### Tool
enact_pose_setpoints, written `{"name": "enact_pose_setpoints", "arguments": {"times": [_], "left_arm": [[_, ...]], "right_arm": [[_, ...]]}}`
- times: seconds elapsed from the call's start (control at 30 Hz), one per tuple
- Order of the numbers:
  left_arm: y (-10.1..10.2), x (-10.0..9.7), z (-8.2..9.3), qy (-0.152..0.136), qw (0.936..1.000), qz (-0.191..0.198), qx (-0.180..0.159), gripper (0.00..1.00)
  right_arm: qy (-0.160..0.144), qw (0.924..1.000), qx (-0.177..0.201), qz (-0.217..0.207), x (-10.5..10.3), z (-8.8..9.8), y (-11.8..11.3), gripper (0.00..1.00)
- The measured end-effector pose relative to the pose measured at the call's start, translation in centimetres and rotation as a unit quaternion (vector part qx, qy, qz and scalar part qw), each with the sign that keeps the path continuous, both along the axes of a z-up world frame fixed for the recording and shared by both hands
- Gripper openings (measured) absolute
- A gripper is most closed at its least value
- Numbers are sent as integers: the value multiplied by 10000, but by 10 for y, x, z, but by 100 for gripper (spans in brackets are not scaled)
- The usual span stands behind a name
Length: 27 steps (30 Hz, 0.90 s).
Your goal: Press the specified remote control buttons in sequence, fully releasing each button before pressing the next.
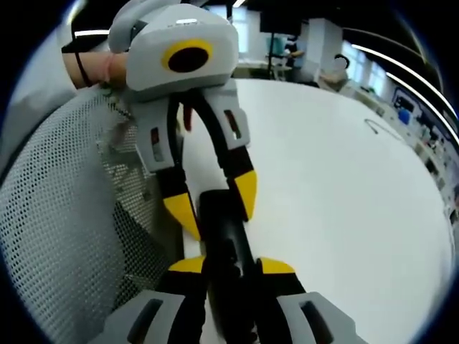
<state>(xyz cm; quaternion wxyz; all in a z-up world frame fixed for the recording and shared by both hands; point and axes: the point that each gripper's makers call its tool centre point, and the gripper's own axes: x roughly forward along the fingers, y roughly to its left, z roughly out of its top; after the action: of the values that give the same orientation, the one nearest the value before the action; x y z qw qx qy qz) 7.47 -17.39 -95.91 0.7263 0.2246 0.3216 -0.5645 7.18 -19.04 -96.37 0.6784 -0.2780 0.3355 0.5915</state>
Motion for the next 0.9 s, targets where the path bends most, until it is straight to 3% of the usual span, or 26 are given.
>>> {"name": "enact_pose_setpoints", "arguments": {"times": [0.23, 0.53, 0.6, 0.7, 0.9], "left_arm": [[5, 2, 2, 243, 9995, 191, -24, 37], [29, 15, 15, 119, 9973, 712, 159, 45], [32, 18, 18, 121, 9960, 877, 94, 48], [35, 24, 27, 30, 9926, 1207, -113, 60], [43, 29, 47, 43, 9839, 1698, -557, 67]], "right_arm": [[26, 10000, 53, -52, 2, 0, 1, 23], [51, 9999, 96, -104, 3, 0, 2, 23], [45, 9999, 93, -104, 3, 0, 1, 23], [38, 9999, 91, -106, 2, 0, 2, 23], [35, 9998, 106, -137, 3, 0, 2, 23]]}}
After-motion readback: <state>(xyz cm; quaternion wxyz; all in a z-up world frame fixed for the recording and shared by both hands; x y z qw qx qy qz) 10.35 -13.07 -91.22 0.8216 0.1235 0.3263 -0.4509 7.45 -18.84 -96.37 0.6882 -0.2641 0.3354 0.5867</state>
